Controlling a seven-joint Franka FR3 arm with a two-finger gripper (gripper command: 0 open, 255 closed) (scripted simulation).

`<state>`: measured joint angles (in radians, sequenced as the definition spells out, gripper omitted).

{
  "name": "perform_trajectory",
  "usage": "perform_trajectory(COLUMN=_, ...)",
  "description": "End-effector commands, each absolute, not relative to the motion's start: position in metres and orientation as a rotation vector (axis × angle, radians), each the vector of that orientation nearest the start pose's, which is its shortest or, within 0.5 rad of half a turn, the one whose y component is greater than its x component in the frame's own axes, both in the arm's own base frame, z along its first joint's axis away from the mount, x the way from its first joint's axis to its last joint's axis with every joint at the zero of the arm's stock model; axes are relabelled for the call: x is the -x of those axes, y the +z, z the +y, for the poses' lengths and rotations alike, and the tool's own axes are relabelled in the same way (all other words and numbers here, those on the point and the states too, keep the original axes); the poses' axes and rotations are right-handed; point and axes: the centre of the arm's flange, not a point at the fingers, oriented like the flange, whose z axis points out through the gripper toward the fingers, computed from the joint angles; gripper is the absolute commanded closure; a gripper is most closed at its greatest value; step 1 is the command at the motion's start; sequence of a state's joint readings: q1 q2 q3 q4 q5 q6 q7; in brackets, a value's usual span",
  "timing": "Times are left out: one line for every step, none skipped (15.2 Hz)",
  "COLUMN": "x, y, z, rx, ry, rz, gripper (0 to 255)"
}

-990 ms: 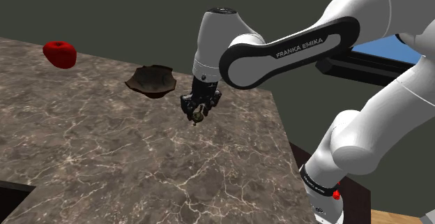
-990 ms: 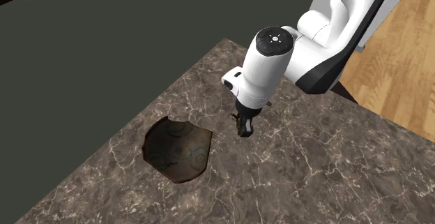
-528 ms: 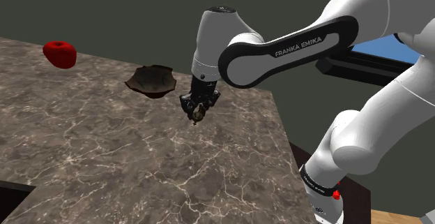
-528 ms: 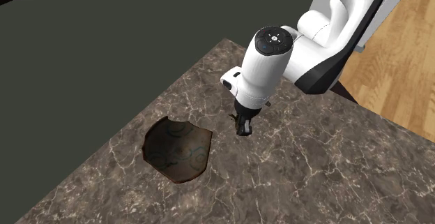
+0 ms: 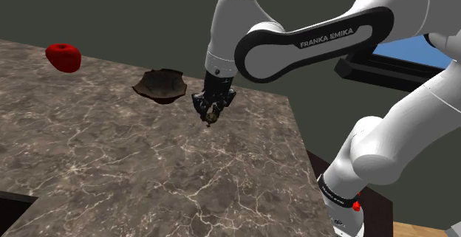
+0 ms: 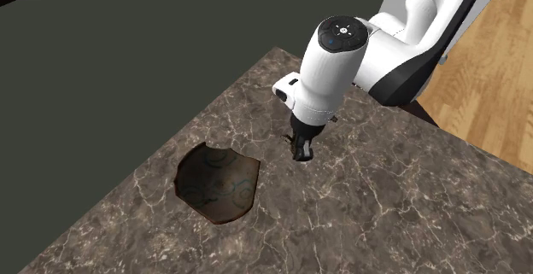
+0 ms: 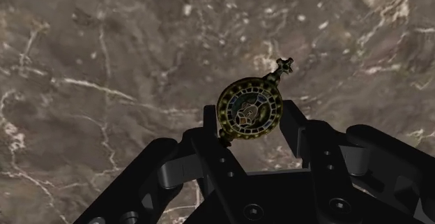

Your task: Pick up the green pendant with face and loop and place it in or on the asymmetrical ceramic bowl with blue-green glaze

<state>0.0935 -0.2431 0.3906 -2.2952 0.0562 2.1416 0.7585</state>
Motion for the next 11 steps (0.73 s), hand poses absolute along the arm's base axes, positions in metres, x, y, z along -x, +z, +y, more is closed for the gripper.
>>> perform_trajectory(x=-0.424, y=0.457, z=0.232, rx=3.095, ry=-0.132, rz=0.484, gripper=255)
perform_trajectory(x=-0.424, y=0.463, z=0.232, rx=3.095, ry=-0.132, rz=0.484, gripper=255)
perform_trajectory(x=-0.424, y=0.468, z=0.232, rx=3.095, ry=-0.132, rz=0.484, gripper=255)
perform_trajectory(x=-0.424, y=0.473, z=0.232, rx=3.095, ry=-0.132, rz=0.484, gripper=255)
perform_trajectory(x=-0.424, y=0.478, z=0.232, rx=3.095, ry=-0.132, rz=0.484, gripper=255)
perform_trajectory(x=-0.424, y=0.484, z=0.232, rx=3.095, ry=-0.132, rz=0.484, gripper=255)
perform_trajectory(x=-0.424, y=0.489, z=0.232, rx=3.095, ry=-0.132, rz=0.484, gripper=255)
perform_trajectory(x=-0.424, y=0.494, z=0.232, rx=3.095, ry=-0.132, rz=0.484, gripper=255)
perform_trajectory(x=-0.424, y=0.500, z=0.232, rx=3.095, ry=-0.132, rz=0.484, gripper=255)
perform_trajectory(x=-0.424, y=0.505, z=0.232, rx=3.095, ry=-0.132, rz=0.484, gripper=255)
perform_trajectory(x=-0.424, y=0.510, z=0.232, rx=3.095, ry=-0.132, rz=0.484, gripper=255)
